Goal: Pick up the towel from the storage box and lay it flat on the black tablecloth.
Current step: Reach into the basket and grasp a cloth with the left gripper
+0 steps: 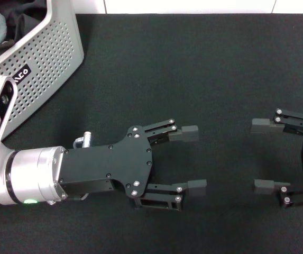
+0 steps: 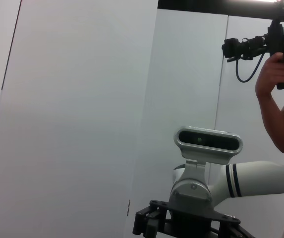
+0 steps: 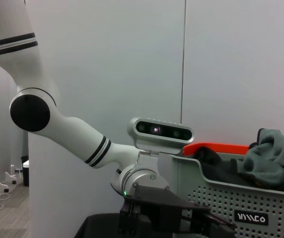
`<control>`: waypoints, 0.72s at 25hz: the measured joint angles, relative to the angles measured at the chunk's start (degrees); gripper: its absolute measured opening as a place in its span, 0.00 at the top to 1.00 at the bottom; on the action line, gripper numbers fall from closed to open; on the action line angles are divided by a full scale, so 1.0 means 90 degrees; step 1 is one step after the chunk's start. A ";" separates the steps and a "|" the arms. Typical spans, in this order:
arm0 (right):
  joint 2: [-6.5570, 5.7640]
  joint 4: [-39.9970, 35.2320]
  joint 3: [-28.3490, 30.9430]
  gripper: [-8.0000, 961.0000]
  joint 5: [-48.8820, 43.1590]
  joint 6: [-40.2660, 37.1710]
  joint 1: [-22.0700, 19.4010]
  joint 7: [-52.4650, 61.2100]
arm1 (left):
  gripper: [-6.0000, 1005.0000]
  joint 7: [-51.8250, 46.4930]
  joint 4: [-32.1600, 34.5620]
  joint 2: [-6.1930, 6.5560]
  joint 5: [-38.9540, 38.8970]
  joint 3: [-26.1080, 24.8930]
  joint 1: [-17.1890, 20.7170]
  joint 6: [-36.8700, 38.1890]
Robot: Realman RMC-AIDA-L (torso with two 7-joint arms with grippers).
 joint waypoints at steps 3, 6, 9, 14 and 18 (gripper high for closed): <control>0.0000 0.0039 0.0000 0.11 0.0000 -0.0003 0.0011 -0.0012 | 0.13 0.0001 -0.0004 0.0000 0.0000 0.0000 -0.0004 -0.0003; 0.0000 0.0060 0.0000 0.11 0.0000 -0.0005 0.0018 -0.0021 | 0.13 0.0001 -0.0004 0.0000 0.0000 0.0000 0.0000 -0.0008; 0.0000 0.0079 0.0000 0.11 -0.0001 -0.0005 0.0018 -0.0027 | 0.13 0.0001 -0.0004 0.0000 -0.0001 0.0000 0.0006 -0.0014; 0.0000 0.0163 0.0001 0.11 0.0000 -0.0005 0.0025 -0.0065 | 0.14 -0.0030 -0.0019 -0.0019 -0.0058 -0.0345 0.0029 -0.0047; 0.0000 0.0270 0.0001 0.11 0.0000 -0.0004 0.0027 -0.0105 | 0.14 -0.0202 0.0022 -0.0069 -0.0252 -0.0912 0.0032 -0.0021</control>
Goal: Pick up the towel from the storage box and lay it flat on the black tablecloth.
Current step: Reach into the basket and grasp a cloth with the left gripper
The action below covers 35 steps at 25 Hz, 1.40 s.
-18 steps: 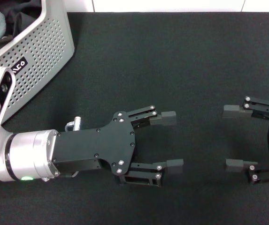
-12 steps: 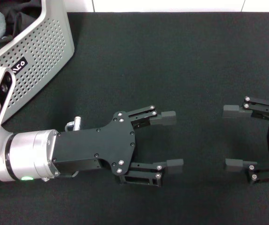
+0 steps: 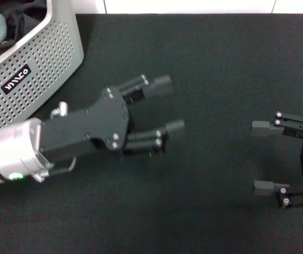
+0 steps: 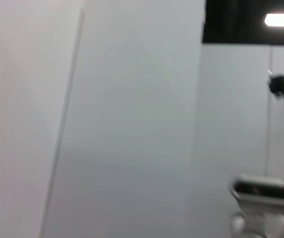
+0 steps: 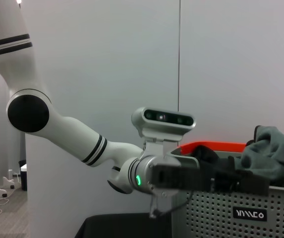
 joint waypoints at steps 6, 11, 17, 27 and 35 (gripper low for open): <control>0.0000 0.0238 0.0000 0.11 0.0000 0.0002 0.0009 -0.0156 | 0.14 -0.0513 0.0473 0.0012 -0.0121 -0.0778 -0.0047 -0.0209; -0.0004 0.0390 -0.0001 0.11 0.0000 0.0003 0.0030 -0.0236 | 0.14 -0.1361 0.1449 0.0004 0.0009 -0.1167 0.0079 -0.0841; 0.0001 0.0553 -0.0016 0.11 0.0000 0.0005 0.0089 -0.0402 | 0.15 -0.2586 0.2896 -0.0029 0.0244 -0.1129 0.0447 -0.2210; -0.0038 0.0953 0.0004 0.11 0.0005 0.0005 0.0288 -0.0582 | 0.15 -0.3864 0.4277 -0.0015 0.0859 -0.1780 0.0672 -0.4261; -0.0033 0.1058 0.0098 0.11 0.0004 0.0002 0.0370 -0.0650 | 0.15 -0.4093 0.5562 -0.0029 0.2299 -0.1811 0.0955 -0.5195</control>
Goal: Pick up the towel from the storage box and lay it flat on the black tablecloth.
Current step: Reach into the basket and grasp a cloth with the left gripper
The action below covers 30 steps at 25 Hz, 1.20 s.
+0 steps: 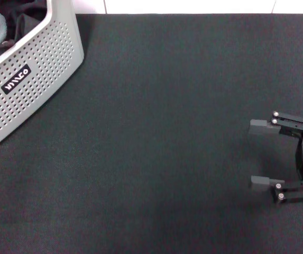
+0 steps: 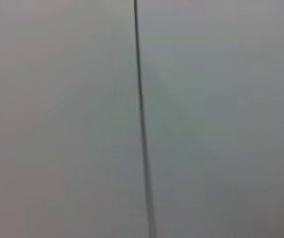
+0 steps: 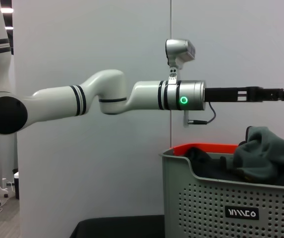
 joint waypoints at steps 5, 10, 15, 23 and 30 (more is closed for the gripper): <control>-0.0021 0.0139 0.0000 0.11 -0.0003 -0.0005 0.0069 -0.0046 | 0.16 -0.0002 0.0496 -0.0018 0.0987 -0.0014 0.0207 -0.0660; -0.0033 0.0294 0.0022 0.11 -0.0003 -0.0007 0.0144 -0.0116 | 0.16 0.0006 0.0385 -0.0018 0.1317 -0.0292 0.0319 -0.0935; -0.0051 0.0364 0.0032 0.11 -0.0003 -0.0013 0.0184 -0.0177 | 0.16 0.0073 -0.0029 -0.0007 0.1395 -0.0608 0.0369 -0.0946; -0.0068 0.0411 0.0038 0.11 -0.0014 -0.0018 0.0244 -0.0183 | 0.17 0.0150 -0.0401 -0.0003 0.1430 -0.1162 0.0366 -0.0961; -0.0066 0.0461 0.0038 0.11 -0.0015 -0.0019 0.0302 -0.0183 | 0.17 0.0429 -0.0638 0.0036 0.1443 -0.1240 0.0154 -0.0926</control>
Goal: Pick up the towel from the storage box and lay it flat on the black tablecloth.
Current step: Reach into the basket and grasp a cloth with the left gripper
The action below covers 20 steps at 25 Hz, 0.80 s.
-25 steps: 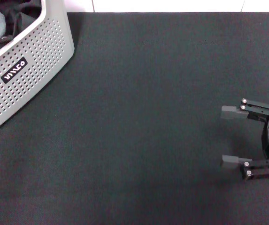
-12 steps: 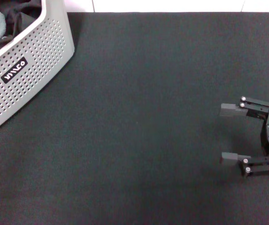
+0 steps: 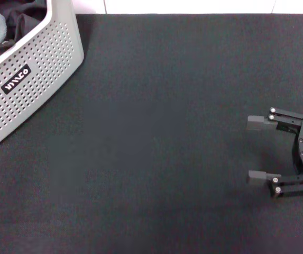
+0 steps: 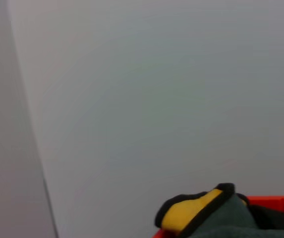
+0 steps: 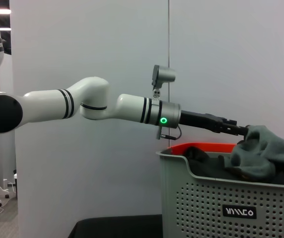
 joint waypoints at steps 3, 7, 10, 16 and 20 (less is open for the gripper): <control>0.0001 0.0002 0.0000 0.11 0.0000 0.0000 0.0004 0.0000 | 0.17 0.0123 -0.0203 0.0030 0.0019 -0.0001 -0.0188 0.0020; 0.0009 0.0002 0.0003 0.11 0.0000 0.0002 -0.0008 0.0000 | 0.18 0.0178 -0.0548 0.0111 0.0206 -0.0063 -0.0524 -0.0015; 0.0016 0.0002 0.0010 0.11 0.0001 0.0005 -0.0022 0.0000 | 0.19 0.0199 -0.0767 0.0125 0.0370 -0.0321 -0.0757 -0.0025; 0.0033 0.0002 0.0010 0.11 0.0002 0.0008 -0.0038 0.0000 | 0.21 0.0219 -0.0999 0.0143 0.0475 -0.0661 -0.0914 -0.0024; 0.0030 0.0002 0.0010 0.11 0.0002 0.0009 -0.0018 0.0000 | 0.21 0.0221 -0.0955 0.0145 0.0426 -0.0677 -0.0810 0.0029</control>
